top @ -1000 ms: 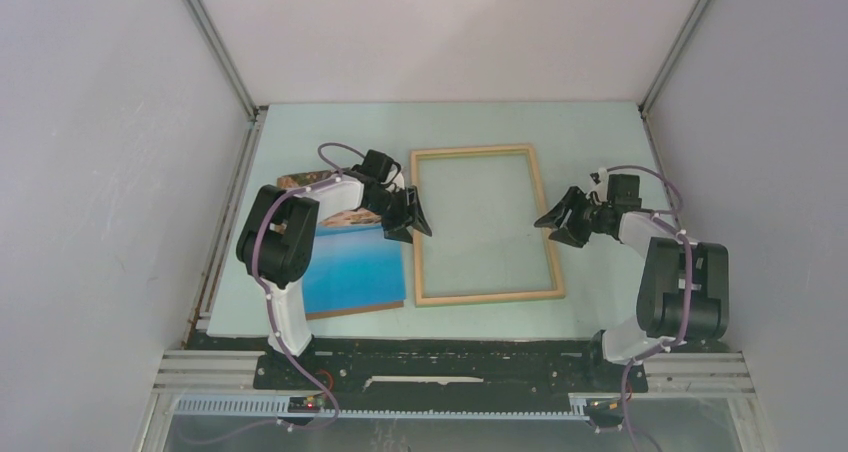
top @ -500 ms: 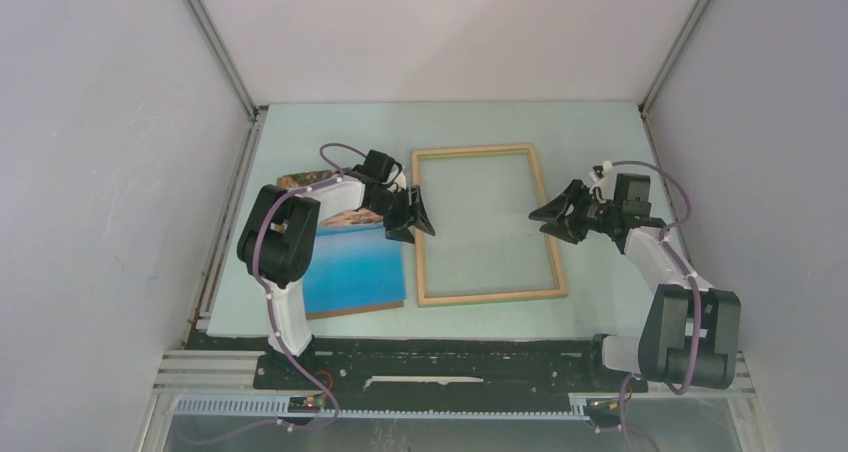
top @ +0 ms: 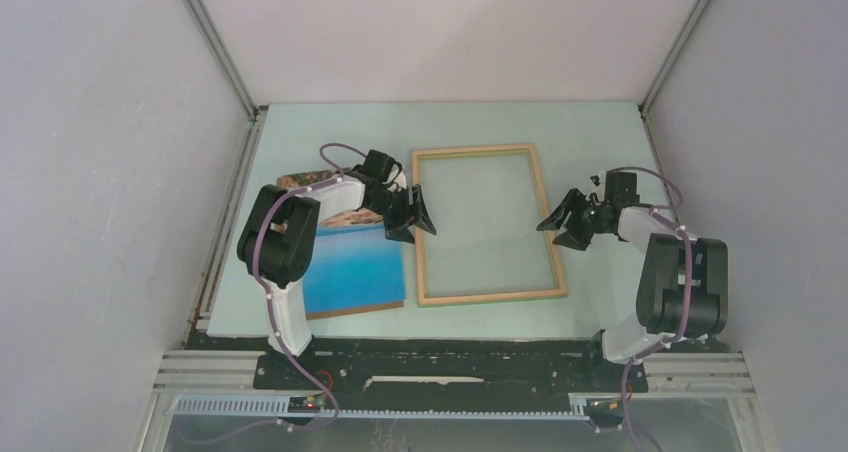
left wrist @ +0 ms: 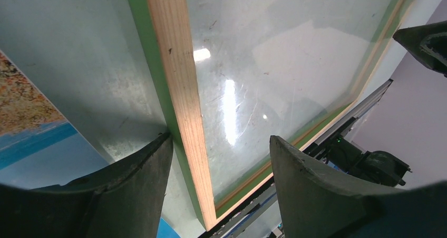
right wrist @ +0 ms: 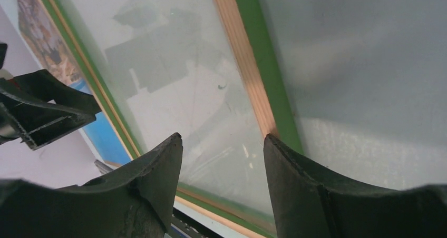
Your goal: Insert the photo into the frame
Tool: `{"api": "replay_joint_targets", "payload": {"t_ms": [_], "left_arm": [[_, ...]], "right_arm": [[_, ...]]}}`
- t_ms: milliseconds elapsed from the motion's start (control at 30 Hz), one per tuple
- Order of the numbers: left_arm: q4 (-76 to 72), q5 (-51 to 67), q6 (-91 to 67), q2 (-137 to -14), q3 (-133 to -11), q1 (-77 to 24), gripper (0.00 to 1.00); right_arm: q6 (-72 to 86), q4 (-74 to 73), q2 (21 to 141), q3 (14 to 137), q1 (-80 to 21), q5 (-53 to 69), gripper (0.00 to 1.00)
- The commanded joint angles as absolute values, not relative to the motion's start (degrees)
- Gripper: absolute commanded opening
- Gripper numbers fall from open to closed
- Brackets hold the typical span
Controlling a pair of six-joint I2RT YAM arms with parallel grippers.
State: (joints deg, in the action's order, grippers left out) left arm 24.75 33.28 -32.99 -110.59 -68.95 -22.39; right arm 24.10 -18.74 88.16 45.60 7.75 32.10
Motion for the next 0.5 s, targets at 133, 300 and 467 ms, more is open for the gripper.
{"api": "replay_joint_targets", "payload": {"t_ms": [133,300,467], "left_arm": [[23.8,34.9,-33.2,-110.9,-69.0,-22.8,0.71],[24.0,35.0,-33.1,-111.6,-69.3,-22.8,0.71],[24.6,34.3,-32.7,-111.6,-69.9,-22.7,0.71]], "right_arm": [[23.4,-14.4,94.1,49.4,7.3,34.8,0.66],[24.2,-13.2,98.4,52.3,7.1,37.7,0.67],[25.5,-11.1,101.4,53.1,7.2,45.4,0.66]]}}
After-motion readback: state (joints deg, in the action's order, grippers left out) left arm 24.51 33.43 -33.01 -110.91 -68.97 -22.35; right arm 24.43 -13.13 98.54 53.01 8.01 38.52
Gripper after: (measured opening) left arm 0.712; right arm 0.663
